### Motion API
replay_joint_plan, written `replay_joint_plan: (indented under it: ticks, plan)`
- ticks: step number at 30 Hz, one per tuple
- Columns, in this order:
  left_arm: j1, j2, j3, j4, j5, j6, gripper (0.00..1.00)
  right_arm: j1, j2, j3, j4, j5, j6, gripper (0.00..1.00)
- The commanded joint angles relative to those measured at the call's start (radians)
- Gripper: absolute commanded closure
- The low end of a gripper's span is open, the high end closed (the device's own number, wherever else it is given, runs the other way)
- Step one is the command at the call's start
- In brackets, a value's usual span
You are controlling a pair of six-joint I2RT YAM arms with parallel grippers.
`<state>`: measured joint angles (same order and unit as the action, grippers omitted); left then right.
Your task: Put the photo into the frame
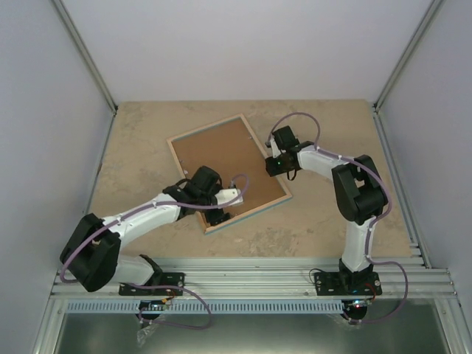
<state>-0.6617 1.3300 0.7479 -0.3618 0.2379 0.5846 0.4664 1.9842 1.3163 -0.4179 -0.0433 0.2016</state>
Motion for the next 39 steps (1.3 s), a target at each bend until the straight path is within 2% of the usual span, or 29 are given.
replay_joint_plan:
  ticks: [1,4,9,15,17,20,23,30,34,39]
  plan:
    - [-0.081,0.034,-0.046,0.019,-0.035,0.014,0.24,-0.02,-0.053,-0.008,-0.025,-0.087,-0.016,0.53]
    - [-0.117,0.088,-0.031,0.077,-0.065,-0.009,0.25,-0.052,-0.063,0.0,-0.032,-0.137,-0.03,0.52]
    - [-0.162,0.219,0.078,0.122,-0.068,-0.016,0.27,-0.136,-0.081,0.002,-0.034,-0.276,-0.071,0.46]
    - [-0.187,0.334,0.162,0.119,-0.03,0.029,0.33,-0.241,-0.105,-0.026,-0.013,-0.476,-0.136,0.31]
    - [-0.19,0.369,0.183,0.104,-0.028,0.035,0.38,-0.272,-0.102,-0.028,-0.015,-0.541,-0.154,0.29]
    - [-0.191,0.402,0.203,0.08,-0.032,0.03,0.51,-0.298,-0.098,-0.034,-0.017,-0.617,-0.16,0.25]
    - [-0.19,0.387,0.211,0.056,-0.015,0.024,0.66,-0.301,-0.101,-0.058,-0.006,-0.677,-0.153,0.22]
    - [-0.191,0.279,0.221,-0.011,0.028,-0.029,0.92,-0.304,-0.067,-0.094,0.008,-0.746,-0.098,0.17]
    - [-0.191,0.204,0.181,-0.011,0.048,-0.025,0.99,-0.308,-0.014,-0.093,0.015,-0.794,-0.029,0.18]
    - [-0.191,0.16,0.155,-0.011,0.05,0.009,1.0,-0.312,0.037,-0.087,0.05,-0.863,0.048,0.2]
